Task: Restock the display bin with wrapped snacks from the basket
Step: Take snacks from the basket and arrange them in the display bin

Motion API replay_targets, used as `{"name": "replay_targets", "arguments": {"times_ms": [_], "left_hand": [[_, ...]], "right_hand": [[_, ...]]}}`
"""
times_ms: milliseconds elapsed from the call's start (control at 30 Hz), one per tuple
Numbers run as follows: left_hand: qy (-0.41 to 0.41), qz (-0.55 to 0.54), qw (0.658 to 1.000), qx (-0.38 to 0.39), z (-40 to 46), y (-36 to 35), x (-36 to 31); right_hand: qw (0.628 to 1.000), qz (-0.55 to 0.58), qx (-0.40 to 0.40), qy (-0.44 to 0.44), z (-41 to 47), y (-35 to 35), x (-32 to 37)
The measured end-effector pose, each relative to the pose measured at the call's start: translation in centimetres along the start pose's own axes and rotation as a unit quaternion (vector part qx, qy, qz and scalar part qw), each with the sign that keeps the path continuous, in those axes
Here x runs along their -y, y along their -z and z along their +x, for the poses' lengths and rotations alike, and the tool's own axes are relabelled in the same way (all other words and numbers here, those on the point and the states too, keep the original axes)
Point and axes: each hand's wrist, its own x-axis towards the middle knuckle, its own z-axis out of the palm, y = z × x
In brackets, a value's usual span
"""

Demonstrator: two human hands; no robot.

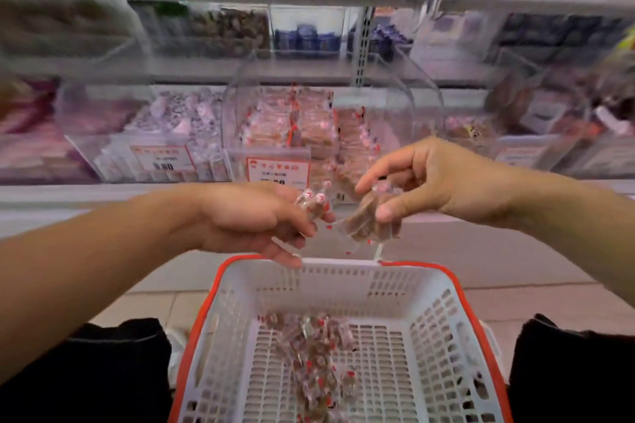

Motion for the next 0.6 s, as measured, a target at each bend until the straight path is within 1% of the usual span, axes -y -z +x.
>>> {"name": "replay_targets", "arguments": {"times_ms": [33, 100, 167, 200, 300, 367, 467, 533, 600], "left_hand": [[0.001, -0.057, 0.998, 0.018, 0.1, -0.5, -0.3], [0.015, -0.139, 0.985, 0.102, 0.7, -1.1, -0.9], [0.017, -0.177, 0.966, 0.186, 1.4, -1.4, -1.7], [0.013, -0.181, 0.961, 0.207, 1.6, -1.4, -2.1], [-0.021, -0.155, 0.965, 0.208, 1.8, -1.2, -2.5], [-0.042, -0.152, 0.966, 0.204, 1.8, -1.0, -2.4], [-0.057, -0.154, 0.972, 0.168, 1.9, -0.5, -2.7], [-0.064, -0.156, 0.975, 0.141, 2.1, -0.3, -2.9], [-0.076, -0.164, 0.974, 0.137, 2.1, -0.1, -3.1]], "right_hand": [[1.000, 0.013, -0.018, 0.021, 0.2, -0.3, 0.0], [0.997, 0.017, -0.055, 0.057, 0.7, -0.7, 0.0], [0.994, -0.011, -0.075, 0.073, 1.2, -0.4, 0.3], [0.994, -0.014, -0.076, 0.076, 1.2, -0.1, 0.5], [0.991, -0.011, -0.088, 0.096, 1.3, 0.4, 0.9], [0.987, 0.011, -0.113, 0.110, 1.5, 0.3, 0.7], [0.976, 0.084, -0.166, 0.112, 2.0, 0.1, 0.5], [0.970, 0.148, -0.173, 0.090, 2.2, -0.1, 0.5], [0.960, 0.216, -0.164, 0.070, 2.1, -0.5, 0.5]]}}
